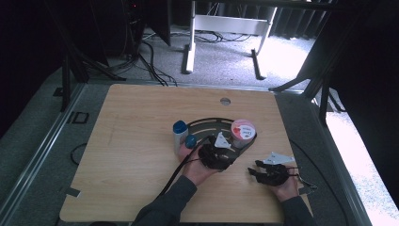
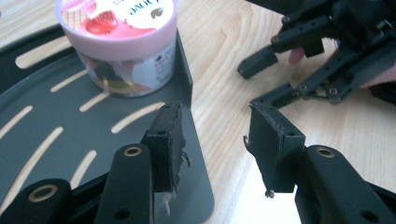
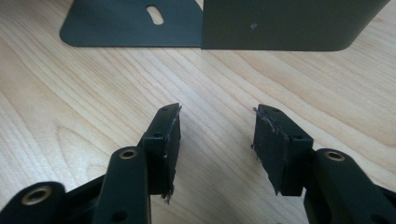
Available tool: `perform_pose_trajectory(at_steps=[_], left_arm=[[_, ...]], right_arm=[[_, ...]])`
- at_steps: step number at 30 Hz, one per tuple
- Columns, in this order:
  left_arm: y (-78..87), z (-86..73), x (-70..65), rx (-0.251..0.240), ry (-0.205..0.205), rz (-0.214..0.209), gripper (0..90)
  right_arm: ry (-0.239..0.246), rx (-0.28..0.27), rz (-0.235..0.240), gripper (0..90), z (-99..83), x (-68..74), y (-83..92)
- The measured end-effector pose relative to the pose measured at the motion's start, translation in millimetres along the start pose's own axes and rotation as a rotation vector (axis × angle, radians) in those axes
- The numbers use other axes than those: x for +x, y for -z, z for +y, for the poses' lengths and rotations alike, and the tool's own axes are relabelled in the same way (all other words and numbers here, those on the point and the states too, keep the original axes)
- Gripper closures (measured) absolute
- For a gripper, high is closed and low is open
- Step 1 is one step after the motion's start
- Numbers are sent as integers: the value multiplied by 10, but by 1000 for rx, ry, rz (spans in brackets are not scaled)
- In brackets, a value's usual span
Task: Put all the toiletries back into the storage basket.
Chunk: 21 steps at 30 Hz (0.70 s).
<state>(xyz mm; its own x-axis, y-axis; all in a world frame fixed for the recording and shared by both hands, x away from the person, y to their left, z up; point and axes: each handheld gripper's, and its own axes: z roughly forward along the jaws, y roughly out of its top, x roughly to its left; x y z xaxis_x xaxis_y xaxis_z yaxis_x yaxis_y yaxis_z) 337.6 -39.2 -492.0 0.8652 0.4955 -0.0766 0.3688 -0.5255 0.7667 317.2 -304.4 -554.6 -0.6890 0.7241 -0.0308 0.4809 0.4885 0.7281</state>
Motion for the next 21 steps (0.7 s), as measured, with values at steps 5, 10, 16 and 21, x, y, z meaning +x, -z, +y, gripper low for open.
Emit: perform_pose_trajectory(at_steps=[5,10,16,21], left_arm=[[79,-68,-29,-5,-12,-3,549],[175,-108,-27,-6,-15,-20,565],[290,-180,-84,-12,-46,-33,553],[407,-225,-106,-32,-51,-31,572]], right_arm=[[-21,-20,11,464,-33,-32,-7],[-19,-33,15,460,-48,-38,-10],[-22,-28,16,422,-42,-46,-17],[-22,-26,19,403,-36,-53,-25]])
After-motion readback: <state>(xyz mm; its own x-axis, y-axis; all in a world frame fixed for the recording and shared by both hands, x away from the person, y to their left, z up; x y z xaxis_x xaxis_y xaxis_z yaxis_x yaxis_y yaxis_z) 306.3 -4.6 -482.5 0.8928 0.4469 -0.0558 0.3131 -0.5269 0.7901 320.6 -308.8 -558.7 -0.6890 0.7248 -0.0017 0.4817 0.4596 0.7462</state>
